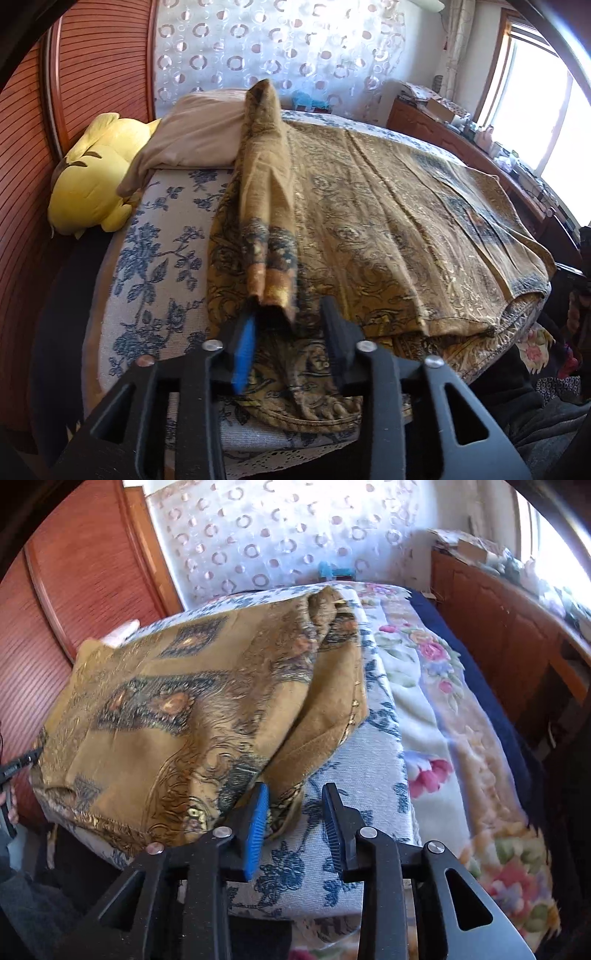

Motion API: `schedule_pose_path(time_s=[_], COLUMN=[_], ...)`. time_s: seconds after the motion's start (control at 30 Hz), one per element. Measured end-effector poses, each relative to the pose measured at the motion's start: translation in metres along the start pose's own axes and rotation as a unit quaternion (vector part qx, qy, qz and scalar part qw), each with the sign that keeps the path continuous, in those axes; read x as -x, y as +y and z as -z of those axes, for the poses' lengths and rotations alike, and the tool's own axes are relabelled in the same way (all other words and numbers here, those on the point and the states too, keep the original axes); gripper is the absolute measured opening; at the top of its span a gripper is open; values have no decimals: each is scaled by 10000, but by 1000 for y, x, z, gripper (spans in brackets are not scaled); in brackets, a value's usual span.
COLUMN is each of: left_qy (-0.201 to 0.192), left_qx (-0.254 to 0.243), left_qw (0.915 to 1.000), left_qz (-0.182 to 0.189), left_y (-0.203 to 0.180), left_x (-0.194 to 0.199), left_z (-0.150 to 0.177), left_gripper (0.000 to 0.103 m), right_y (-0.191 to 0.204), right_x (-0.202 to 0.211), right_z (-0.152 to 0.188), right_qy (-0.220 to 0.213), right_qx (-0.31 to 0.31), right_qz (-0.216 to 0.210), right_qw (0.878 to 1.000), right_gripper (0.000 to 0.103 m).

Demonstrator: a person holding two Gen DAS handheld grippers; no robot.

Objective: Fold small clothes

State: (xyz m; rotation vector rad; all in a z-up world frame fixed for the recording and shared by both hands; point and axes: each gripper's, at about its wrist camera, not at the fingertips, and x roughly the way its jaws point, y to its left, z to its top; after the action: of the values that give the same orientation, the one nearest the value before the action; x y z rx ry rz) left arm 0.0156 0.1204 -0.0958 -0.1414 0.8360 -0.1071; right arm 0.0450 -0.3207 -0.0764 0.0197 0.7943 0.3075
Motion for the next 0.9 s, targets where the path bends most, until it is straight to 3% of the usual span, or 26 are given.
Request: schedule_pose_path(time_s=[0.03, 0.17, 0.3, 0.37, 0.47, 0.53, 0.6, 0.8, 0.83, 0.9], left_qy=[2, -4, -11, -7, 38, 20, -61, -173, -164, -106], left_qx=[-32, -5, -10, 16, 71, 68, 40, 158, 168, 178], left_qw=[10000, 10000, 10000, 10000, 9999, 9999, 9998, 9993, 9992, 9989], left_qz=[-36, -26, -28, -20, -62, -155, -207, -303, -326, -412], left_y=[-1, -1, -1, 0, 0, 0, 0, 7, 9, 10], left_x=[0, -1, -1, -1, 1, 4, 12, 19, 17, 13], left_z=[0, -1, -2, -1, -2, -3, -4, -7, -8, -10], left_gripper=[38, 38, 38, 38, 38, 38, 38, 41, 45, 63], right_y=[2, 7, 0, -1, 5, 12, 13, 29, 30, 38], right_x=[-1, 22, 64, 71, 69, 66, 65, 58, 57, 52], right_z=[0, -8, -19, -21, -16, -15, -15, -19, -20, -21], right_qy=[38, -153, -631, -676, -590, -550, -559, -588, -589, -584], right_qx=[68, 305, 54, 32, 191, 295, 275, 406, 424, 498], right_qz=[-58, 15, 68, 23, 328, 631, 559, 432, 376, 234], right_qw=[10000, 9994, 9980, 9977, 9975, 9961, 9965, 9965, 9967, 9968], right_gripper=[6, 5, 5, 5, 5, 16, 38, 49, 49, 52])
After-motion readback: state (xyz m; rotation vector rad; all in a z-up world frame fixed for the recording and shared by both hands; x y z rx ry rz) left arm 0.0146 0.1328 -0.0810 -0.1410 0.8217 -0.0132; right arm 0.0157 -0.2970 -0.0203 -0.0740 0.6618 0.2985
